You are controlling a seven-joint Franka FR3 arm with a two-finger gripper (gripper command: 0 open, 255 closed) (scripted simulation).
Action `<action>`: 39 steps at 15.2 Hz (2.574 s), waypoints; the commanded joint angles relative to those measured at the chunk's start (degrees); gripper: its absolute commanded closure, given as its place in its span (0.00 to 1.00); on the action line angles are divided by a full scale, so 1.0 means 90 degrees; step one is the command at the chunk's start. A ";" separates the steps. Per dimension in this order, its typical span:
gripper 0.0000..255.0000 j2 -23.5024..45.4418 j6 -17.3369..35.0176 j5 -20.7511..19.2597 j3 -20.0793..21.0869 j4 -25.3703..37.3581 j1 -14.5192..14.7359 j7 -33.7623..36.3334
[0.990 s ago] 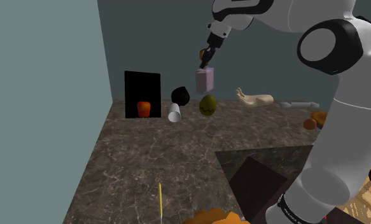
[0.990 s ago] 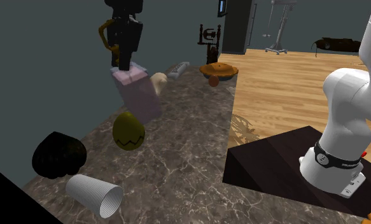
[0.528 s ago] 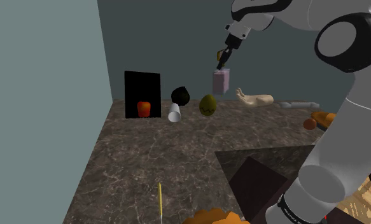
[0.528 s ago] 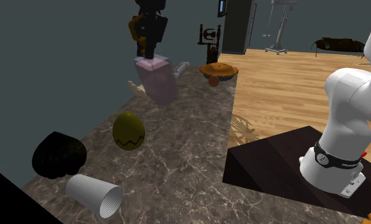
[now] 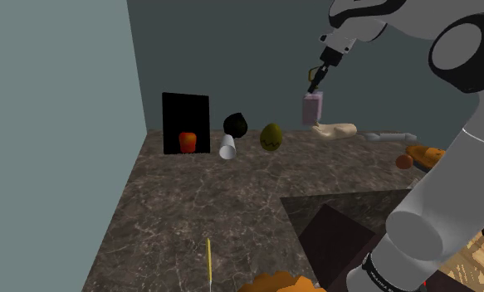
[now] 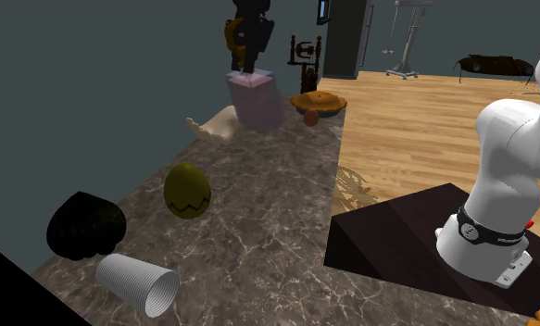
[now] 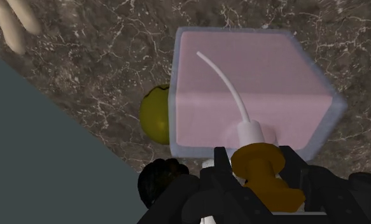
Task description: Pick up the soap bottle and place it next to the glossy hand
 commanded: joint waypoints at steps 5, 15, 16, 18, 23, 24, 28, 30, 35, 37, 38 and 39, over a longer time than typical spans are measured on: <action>1.00 -0.0050 -0.0337 0.0029 -0.0460 0.0037 -0.0450 -0.0863; 1.00 0.0393 -0.0941 0.0248 -0.1197 0.0589 -0.1235 -0.2282; 1.00 0.0376 -0.0853 0.0241 -0.1192 0.0485 -0.1228 -0.2299; 1.00 0.0347 -0.0679 0.0230 -0.1184 0.0284 -0.1215 -0.2334; 1.00 0.0308 -0.0257 0.0227 -0.1168 -0.0182 -0.1190 -0.2430; 1.00 0.0305 -0.0175 0.0230 -0.1165 -0.0269 -0.1186 -0.2451; 1.00 0.0311 0.0149 0.0253 -0.1155 -0.0599 -0.1175 -0.2541; 1.00 0.0324 0.0307 0.0272 -0.1152 -0.0753 -0.1171 -0.2589; 1.00 0.0382 0.0695 0.0339 -0.1143 -0.1110 -0.1165 -0.2721; 1.00 0.0416 0.0846 0.0374 -0.1139 -0.1242 -0.1165 -0.2778; 1.00 0.0436 0.0921 0.0393 -0.1137 -0.1305 -0.1164 -0.2808; 1.00 0.0456 0.0995 0.0414 -0.1135 -0.1367 -0.1165 -0.2838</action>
